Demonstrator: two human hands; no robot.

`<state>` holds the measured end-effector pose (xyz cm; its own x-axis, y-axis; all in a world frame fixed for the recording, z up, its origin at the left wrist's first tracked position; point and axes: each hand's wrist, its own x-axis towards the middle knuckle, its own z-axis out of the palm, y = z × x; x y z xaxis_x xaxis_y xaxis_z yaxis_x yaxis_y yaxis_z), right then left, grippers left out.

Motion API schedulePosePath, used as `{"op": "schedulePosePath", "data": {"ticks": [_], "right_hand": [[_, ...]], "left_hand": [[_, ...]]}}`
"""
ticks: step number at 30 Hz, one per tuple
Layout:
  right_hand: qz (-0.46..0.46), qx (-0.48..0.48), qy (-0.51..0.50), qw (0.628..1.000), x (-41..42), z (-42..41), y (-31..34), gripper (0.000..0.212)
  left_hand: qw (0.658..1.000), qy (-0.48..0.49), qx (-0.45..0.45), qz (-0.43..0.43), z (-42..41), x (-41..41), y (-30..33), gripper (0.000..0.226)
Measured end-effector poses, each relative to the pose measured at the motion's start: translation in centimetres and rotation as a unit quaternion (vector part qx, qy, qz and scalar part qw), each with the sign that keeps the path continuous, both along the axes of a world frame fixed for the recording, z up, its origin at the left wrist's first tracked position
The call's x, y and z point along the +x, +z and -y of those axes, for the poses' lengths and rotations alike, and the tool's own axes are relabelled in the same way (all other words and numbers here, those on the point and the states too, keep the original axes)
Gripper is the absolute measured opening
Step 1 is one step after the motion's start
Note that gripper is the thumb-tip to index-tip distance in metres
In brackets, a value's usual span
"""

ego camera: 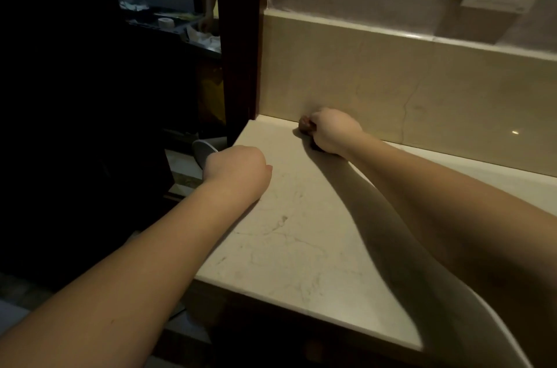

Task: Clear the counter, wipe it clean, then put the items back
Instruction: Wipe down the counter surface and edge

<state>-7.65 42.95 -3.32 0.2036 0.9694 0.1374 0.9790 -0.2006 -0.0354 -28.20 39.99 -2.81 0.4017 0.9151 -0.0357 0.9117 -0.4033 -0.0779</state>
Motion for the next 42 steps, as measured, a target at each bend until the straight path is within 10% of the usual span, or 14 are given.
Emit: {"op": "schedulePosePath", "data": {"ticks": [8, 35, 42], "right_hand": [[0.053, -0.017, -0.068, 0.996, 5.8, 4.2, -0.4, 0.007], [0.034, -0.034, 0.154, 0.987, 0.9, 11.8, 0.0, 0.011], [0.038, -0.015, 0.037, 0.998, 3.2, 4.4, 0.0, 0.024]], "left_hand": [[0.999, 0.017, -0.004, 0.028, -0.3, 0.1, -0.3, 0.025], [0.998, 0.019, 0.016, 0.051, -0.6, 0.1, -0.9, 0.034], [0.998, 0.032, -0.001, 0.045, -0.2, 0.4, -0.4, 0.030]]}}
